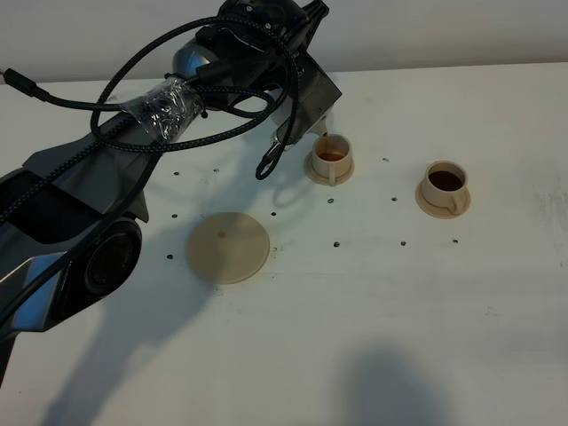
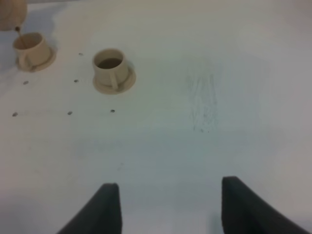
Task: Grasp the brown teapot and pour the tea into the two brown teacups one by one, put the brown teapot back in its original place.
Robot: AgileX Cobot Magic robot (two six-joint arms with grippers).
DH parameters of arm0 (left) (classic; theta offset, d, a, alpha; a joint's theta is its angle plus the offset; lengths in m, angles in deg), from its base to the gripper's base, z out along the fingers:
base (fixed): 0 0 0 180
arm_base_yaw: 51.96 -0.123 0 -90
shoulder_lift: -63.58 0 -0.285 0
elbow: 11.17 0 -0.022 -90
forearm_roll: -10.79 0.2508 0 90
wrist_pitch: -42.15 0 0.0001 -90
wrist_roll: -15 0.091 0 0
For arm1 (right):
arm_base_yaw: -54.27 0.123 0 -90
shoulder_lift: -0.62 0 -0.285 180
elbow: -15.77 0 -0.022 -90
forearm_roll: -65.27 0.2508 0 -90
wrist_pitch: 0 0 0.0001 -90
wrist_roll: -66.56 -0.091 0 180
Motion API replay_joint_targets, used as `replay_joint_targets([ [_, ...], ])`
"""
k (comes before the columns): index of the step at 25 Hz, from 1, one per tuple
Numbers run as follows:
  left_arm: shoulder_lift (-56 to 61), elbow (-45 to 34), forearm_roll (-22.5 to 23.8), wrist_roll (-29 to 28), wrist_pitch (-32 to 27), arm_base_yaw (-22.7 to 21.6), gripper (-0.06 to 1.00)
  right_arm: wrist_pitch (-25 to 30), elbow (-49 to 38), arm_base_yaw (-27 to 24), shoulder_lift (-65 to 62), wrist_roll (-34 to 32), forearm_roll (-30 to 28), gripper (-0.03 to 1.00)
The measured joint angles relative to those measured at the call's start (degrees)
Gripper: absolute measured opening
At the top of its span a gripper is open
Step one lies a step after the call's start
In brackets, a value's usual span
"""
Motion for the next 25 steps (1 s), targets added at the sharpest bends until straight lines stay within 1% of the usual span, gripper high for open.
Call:
replay_joint_targets([
  [6, 0.0, 0.0, 0.3, -0.5, -0.3, 0.1, 0.16, 0.0, 0.0, 0.0, 0.0, 0.0, 0.0, 0.45],
  [9, 0.0, 0.0, 1.4, -0.7, -0.7, 0.6, 0.16, 0.0, 0.0, 0.0, 0.0, 0.0, 0.0, 0.45],
  [14, 0.0, 0.0, 1.5, -0.7, -0.8, 1.4, 0.16, 0.0, 0.0, 0.0, 0.0, 0.0, 0.0, 0.45],
  [22, 0.0, 0.0, 5.2, -2.6, -1.7, 3.0, 0.16, 0.0, 0.0, 0.0, 0.0, 0.0, 0.0, 0.45],
  [25, 0.0, 0.0, 5.8, -3.4, -2.0, 3.2, 0.16, 0.0, 0.0, 0.0, 0.0, 0.0, 0.0, 0.45],
])
